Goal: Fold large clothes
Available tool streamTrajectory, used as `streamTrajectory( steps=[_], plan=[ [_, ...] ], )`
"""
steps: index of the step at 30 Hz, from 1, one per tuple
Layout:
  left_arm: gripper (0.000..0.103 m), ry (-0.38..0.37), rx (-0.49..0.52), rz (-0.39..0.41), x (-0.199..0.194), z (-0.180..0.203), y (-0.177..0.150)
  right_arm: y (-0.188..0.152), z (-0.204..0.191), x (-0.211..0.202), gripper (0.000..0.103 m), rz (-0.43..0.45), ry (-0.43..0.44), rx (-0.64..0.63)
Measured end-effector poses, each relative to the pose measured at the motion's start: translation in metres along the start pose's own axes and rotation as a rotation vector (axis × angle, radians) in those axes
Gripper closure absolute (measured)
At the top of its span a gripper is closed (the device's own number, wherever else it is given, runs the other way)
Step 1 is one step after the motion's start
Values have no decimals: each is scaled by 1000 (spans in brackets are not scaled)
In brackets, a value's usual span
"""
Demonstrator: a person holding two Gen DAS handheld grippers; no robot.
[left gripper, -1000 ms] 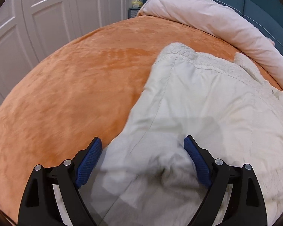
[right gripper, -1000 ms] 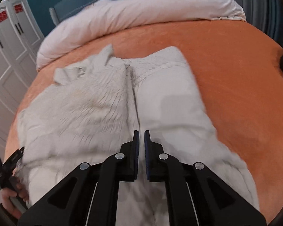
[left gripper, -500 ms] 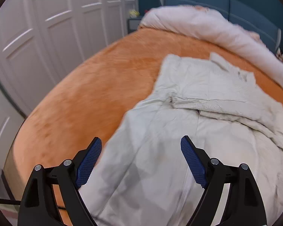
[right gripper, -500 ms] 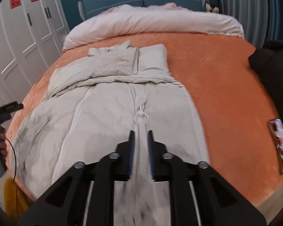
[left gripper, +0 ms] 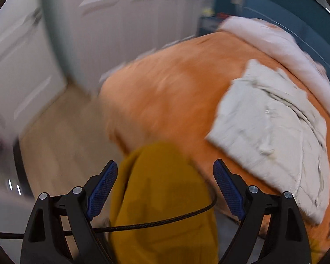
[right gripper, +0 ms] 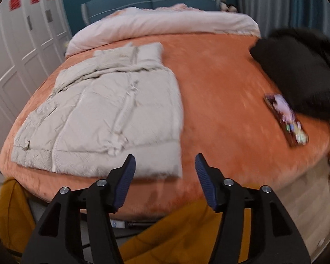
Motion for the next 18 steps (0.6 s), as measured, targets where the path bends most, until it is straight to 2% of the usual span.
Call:
streamTrajectory(
  steps=[1,3,4,8,10,11,14,15,17,18],
  plan=[
    [17,-22,-14,-42,8,-3,-5,-4,3,4,45,-12,8,18],
    [17,-75,-25,-71,19,3,-6,-10,8,17,44,-49,22,61],
    [17,-134,-15,-58,23,16,-2,-11,10,24,44,-70,32,82],
    [15,-246,80,-31,46,69,22,-7,14,41,43,-100,77,166],
    [14,-248,104,-34,69,94,38,-3,17,50,39,-109,109,215],
    [14,-278,119,-47,82,105,47,-1,17,55,39,-119,125,230],
    [14,-293,130,-63,111,125,62,1,13,65,38,-143,142,242],
    [14,-278,127,-77,121,129,66,1,11,70,38,-152,151,239],
    [14,-298,124,-92,132,131,71,2,6,75,35,-169,159,232],
    [14,-301,133,-103,139,134,73,3,3,78,30,-173,162,226]
  ],
)
Point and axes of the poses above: each gripper's, at about its wrist camera, not at the fingertips, and x roughly the way its jaws point, z to its right, y to its top, the point moved 6 cm from there along x, roughly the way its jaws point, and after that the axes turned 11 degrees about -z, right-handed, at the moved point
